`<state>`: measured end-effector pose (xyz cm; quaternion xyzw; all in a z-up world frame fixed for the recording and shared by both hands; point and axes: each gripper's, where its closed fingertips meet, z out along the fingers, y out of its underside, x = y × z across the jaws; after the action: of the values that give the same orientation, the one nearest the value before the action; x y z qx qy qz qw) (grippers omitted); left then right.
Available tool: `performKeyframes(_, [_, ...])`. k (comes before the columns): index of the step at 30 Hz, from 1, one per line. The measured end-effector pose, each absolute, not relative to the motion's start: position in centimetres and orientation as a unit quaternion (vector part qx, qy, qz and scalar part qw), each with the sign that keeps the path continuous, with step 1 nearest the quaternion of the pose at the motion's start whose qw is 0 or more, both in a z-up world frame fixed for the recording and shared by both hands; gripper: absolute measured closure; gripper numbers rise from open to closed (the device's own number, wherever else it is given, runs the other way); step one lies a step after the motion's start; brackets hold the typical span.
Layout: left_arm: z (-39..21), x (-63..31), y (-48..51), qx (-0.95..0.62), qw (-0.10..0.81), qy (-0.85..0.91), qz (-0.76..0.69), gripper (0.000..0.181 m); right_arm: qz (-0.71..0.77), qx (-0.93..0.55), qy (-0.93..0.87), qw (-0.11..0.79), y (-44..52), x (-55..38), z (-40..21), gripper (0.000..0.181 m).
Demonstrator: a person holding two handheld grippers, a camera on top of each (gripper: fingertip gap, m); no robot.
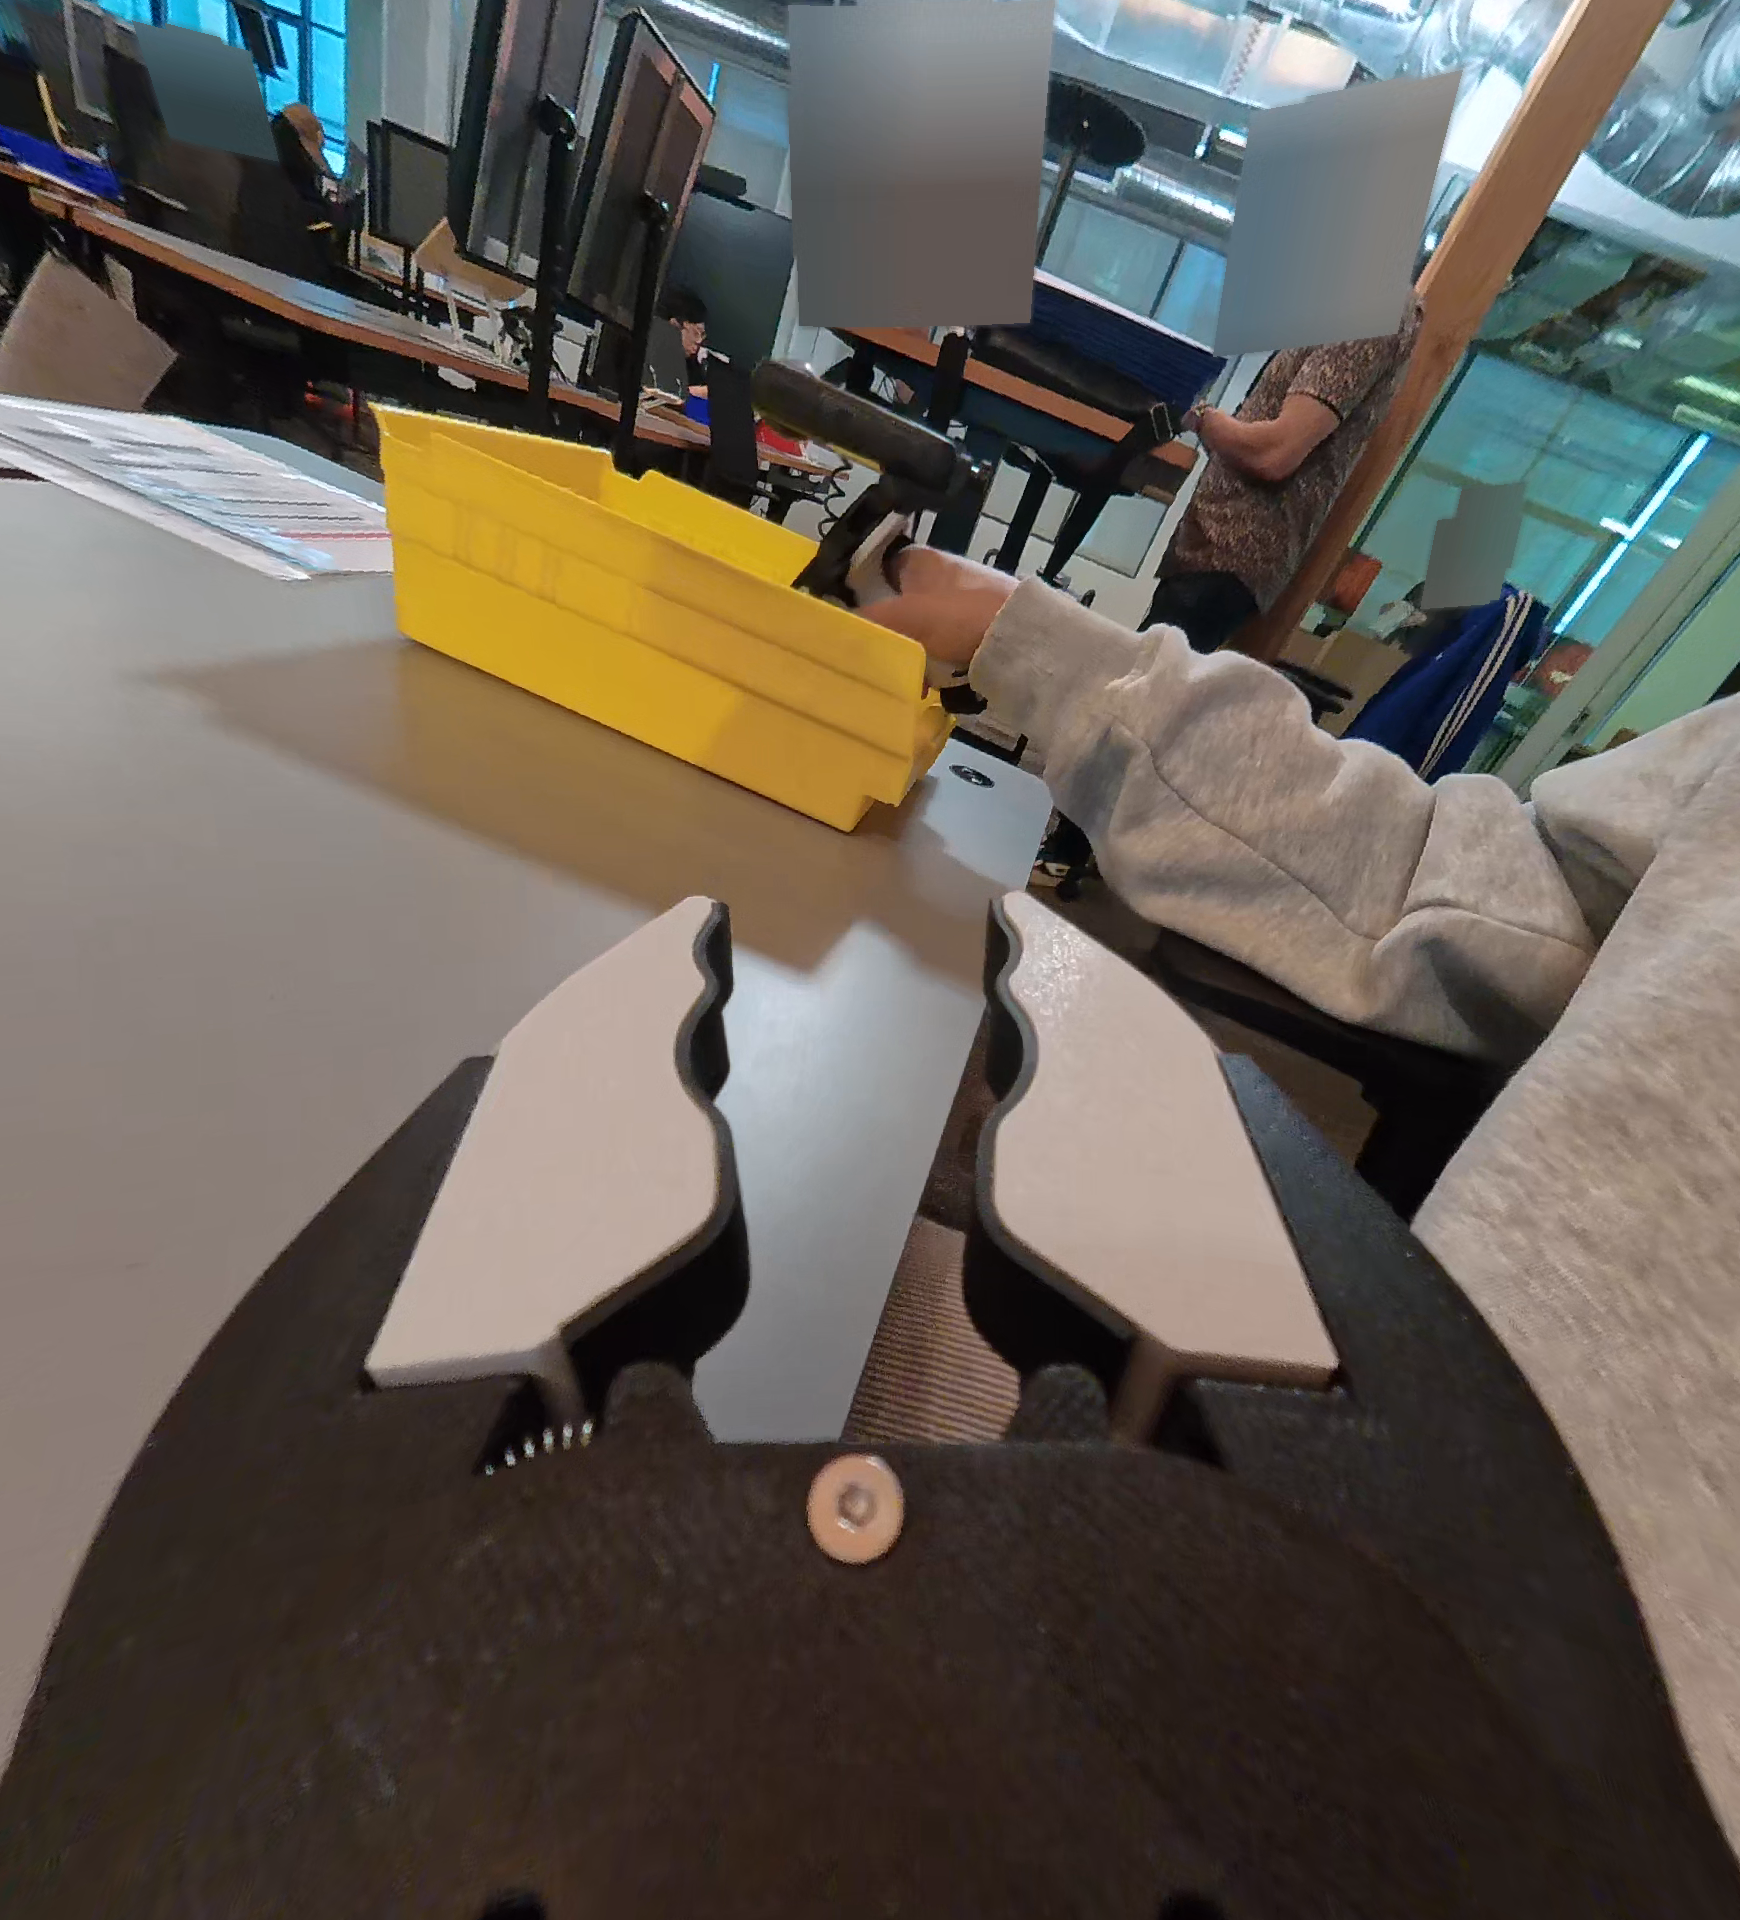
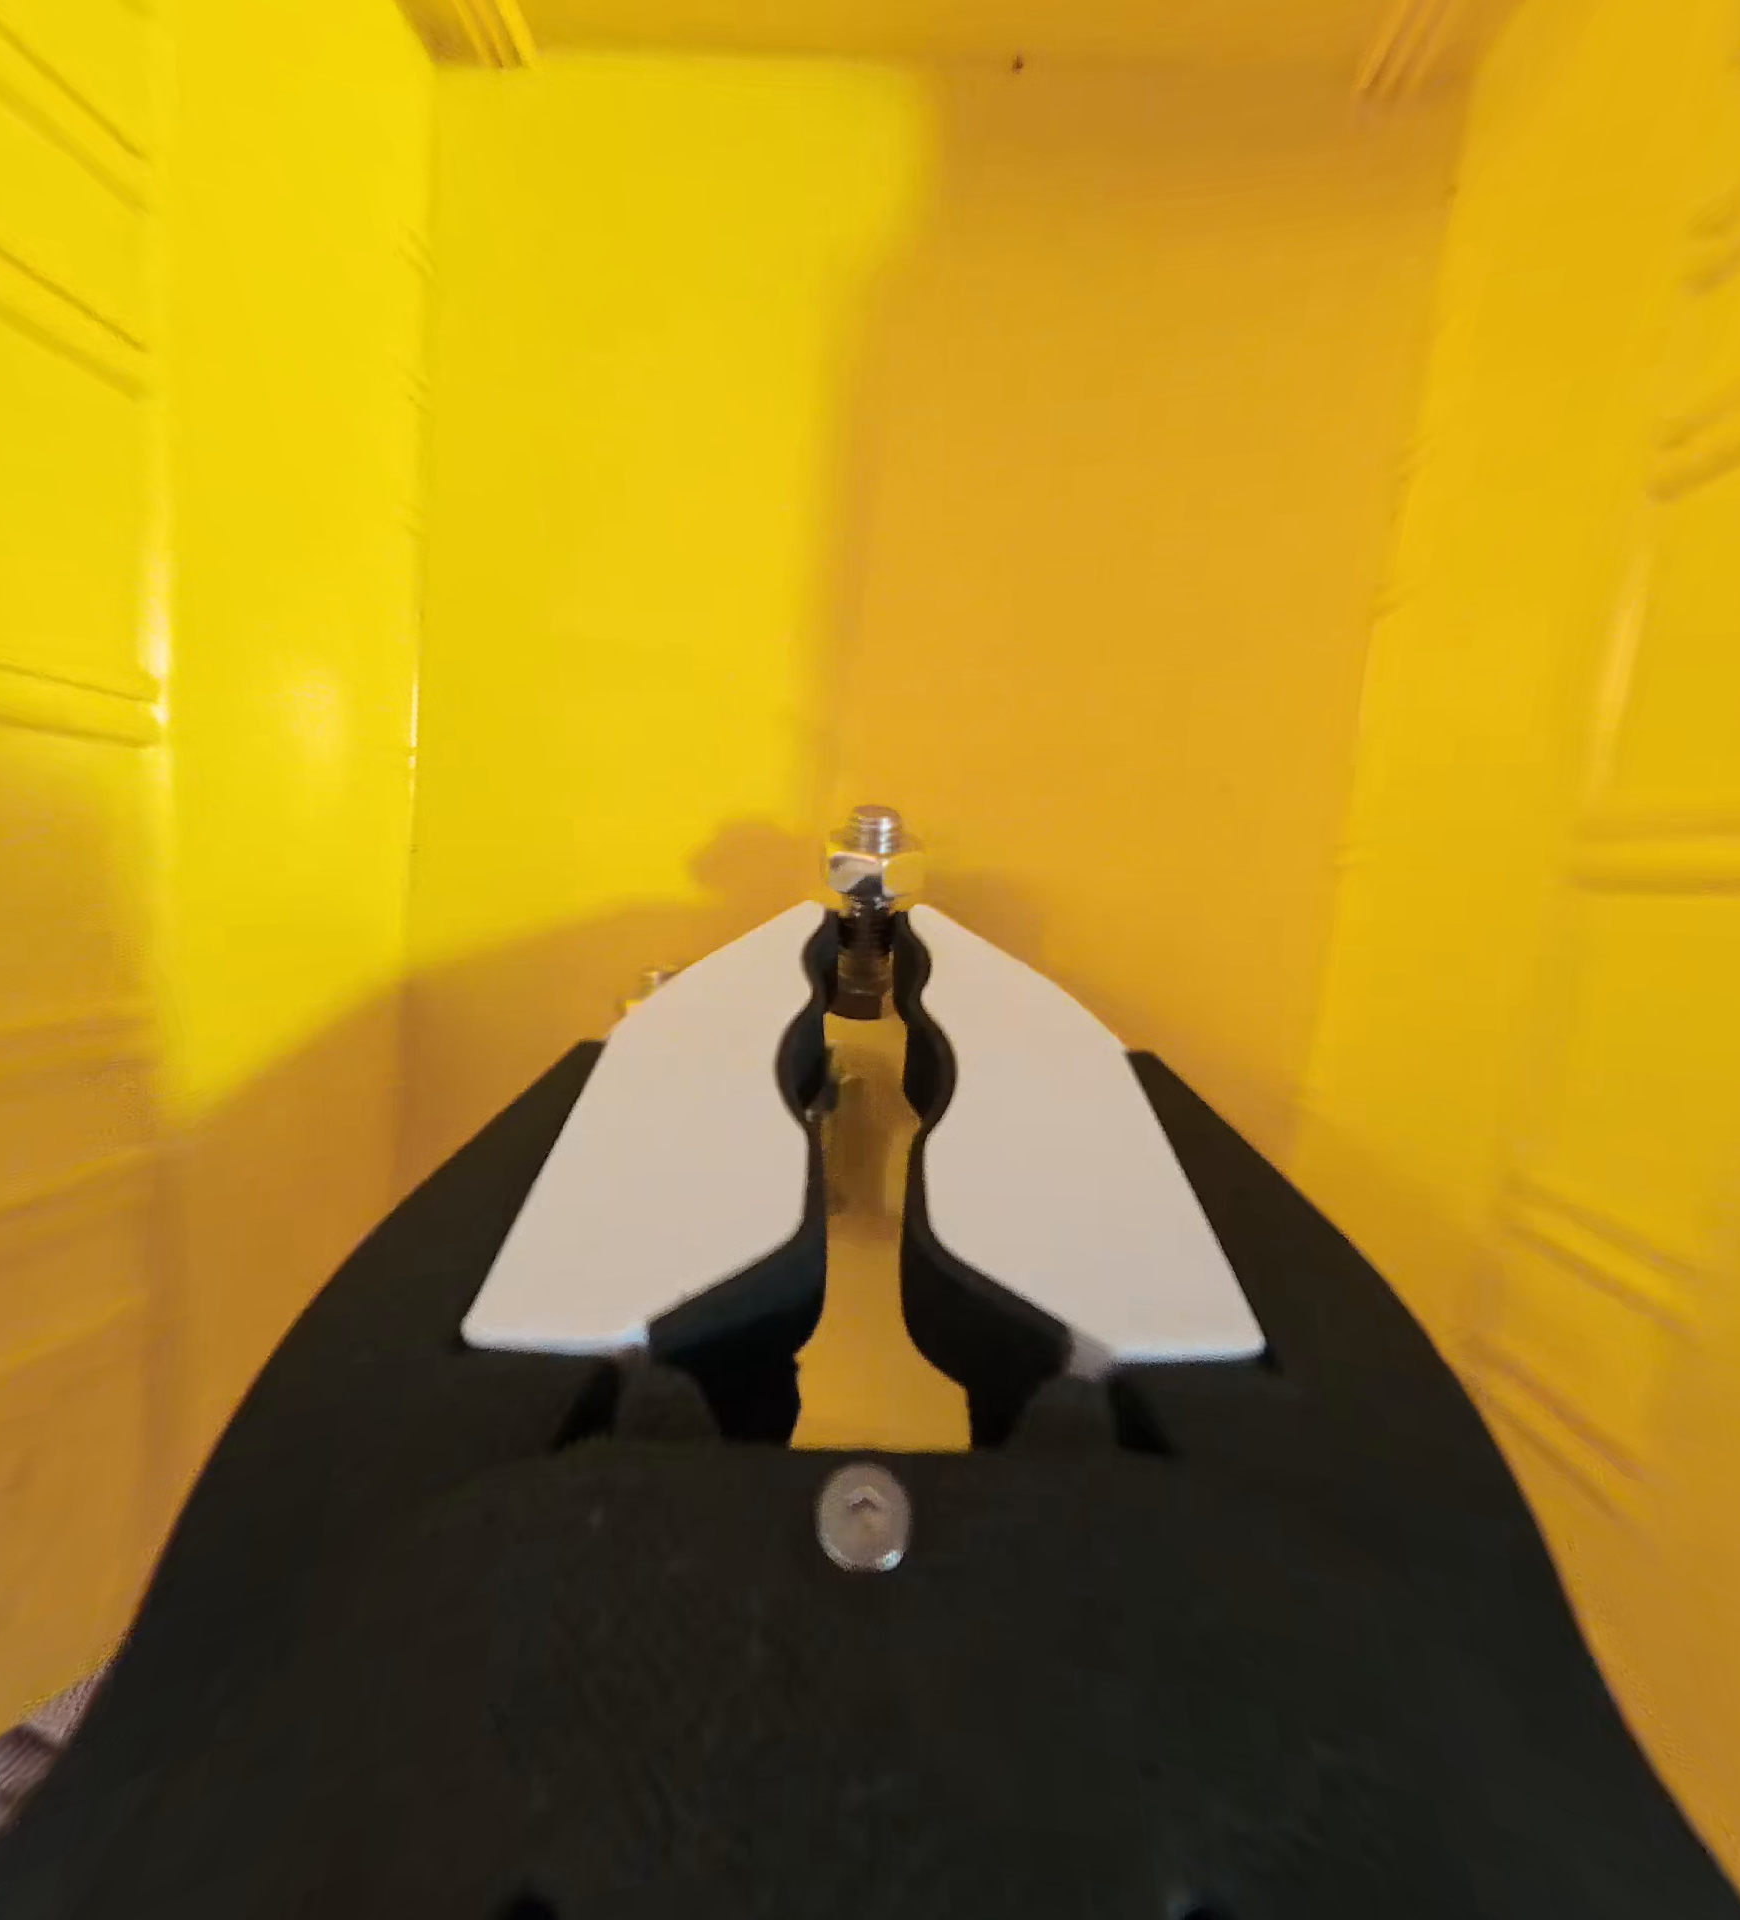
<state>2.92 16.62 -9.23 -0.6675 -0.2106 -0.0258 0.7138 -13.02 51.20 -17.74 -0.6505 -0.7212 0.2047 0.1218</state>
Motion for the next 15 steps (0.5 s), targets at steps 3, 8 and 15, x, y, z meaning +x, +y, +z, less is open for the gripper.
performKeyframes(3, [-9.3,2.8,16.5,-0.664,0.715,-0.217,-0.029,0.134,0.184,-0.650,-0.729,0.113,51.2,-12.9,-18.6,0.172])
performKeyframes(8, [-9.8,2.3,16.6,-0.665,0.711,-0.228,-0.031,0.135,0.185,-0.642,-0.736,0.112,50.9,-13.0,-18.6,0.166])
performKeyframes(15, [-9.5,1.4,16.5,-0.630,0.725,-0.265,-0.083,0.135,0.219,-0.625,-0.739,0.126,49.8,-13.4,-17.0,0.155])
